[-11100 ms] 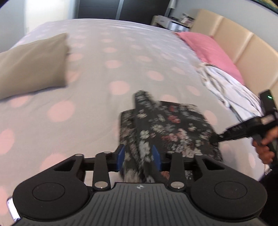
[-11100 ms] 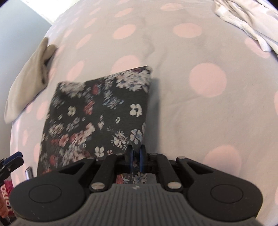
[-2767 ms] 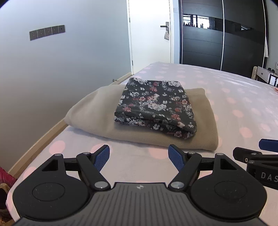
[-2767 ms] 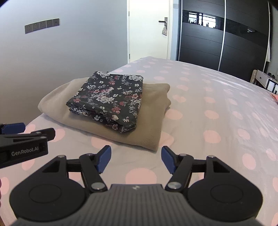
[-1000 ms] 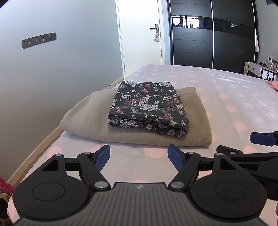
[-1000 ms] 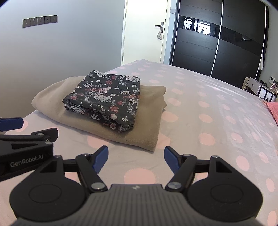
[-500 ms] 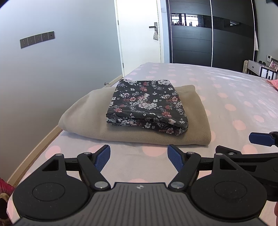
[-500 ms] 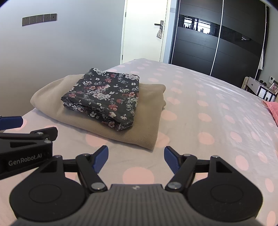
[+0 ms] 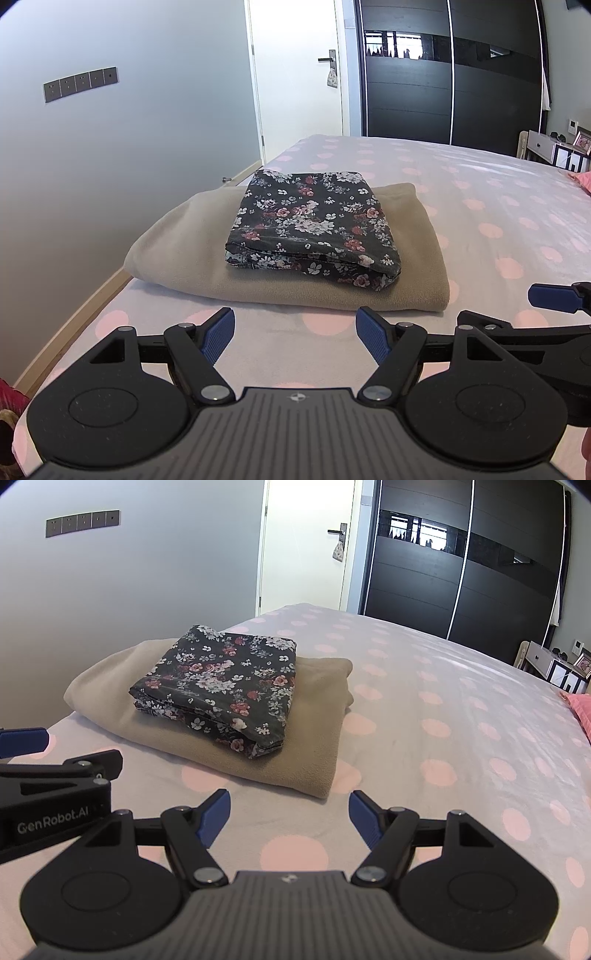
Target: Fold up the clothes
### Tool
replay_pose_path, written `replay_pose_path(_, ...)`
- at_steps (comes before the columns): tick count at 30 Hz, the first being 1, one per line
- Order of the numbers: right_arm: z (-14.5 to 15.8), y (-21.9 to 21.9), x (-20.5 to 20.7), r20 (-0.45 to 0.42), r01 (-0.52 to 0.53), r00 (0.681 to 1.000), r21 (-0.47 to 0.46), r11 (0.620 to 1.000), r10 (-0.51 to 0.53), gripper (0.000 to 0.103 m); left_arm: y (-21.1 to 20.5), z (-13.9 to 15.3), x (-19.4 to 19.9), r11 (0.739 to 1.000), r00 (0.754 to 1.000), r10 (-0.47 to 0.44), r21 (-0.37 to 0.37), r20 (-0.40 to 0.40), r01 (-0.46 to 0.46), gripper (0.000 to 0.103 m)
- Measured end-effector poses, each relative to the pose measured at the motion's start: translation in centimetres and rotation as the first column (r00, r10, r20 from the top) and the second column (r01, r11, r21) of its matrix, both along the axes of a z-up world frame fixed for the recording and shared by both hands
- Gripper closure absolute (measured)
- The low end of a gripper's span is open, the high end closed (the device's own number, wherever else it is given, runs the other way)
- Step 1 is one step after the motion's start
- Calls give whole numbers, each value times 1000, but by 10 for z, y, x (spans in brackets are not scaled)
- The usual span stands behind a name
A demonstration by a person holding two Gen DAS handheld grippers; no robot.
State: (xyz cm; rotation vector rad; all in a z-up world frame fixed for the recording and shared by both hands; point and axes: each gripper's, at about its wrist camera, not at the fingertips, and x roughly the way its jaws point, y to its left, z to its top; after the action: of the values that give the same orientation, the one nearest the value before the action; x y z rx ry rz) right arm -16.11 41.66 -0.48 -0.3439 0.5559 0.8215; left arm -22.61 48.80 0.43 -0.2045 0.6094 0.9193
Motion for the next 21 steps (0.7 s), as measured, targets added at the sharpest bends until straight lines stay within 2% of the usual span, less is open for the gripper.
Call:
replay_pose_path(7,1,2,-1,10,5,1000,4,1000,-5,30,0,1,-2,1000,1000,3,6,7,-3,28)
replay_pose_path(9,1,2,-1,13,10,1000,5,1000,-10,29,0,1,-2,1000,1000,2,12,4,-2,24)
replay_pose_path(11,0,2,-1,16,15,1000,7,1000,-15,26,0,1,-4,1000,1000,4,10,6,-4,23)
replay_pose_path(13,0,2,0,18,27,999,11,1000,-27,20,2,1,-6,1000,1000,9,3,10,-9,20)
replay_pose_path(16,0,1,1,17,37,999,15,999,-37,19,5,2,-8,1000,1000,20,-3,16,-20,13)
replay_pose_path(18,0,1,1,17,43,999,16,999,-43,19,7,2,-10,1000,999,30,-1,19,-30,0)
replay_pose_path(21,0,0,1,14,46,999,23,999,-46,13,9,4,-13,999,999,44,-2,30,-44,0)
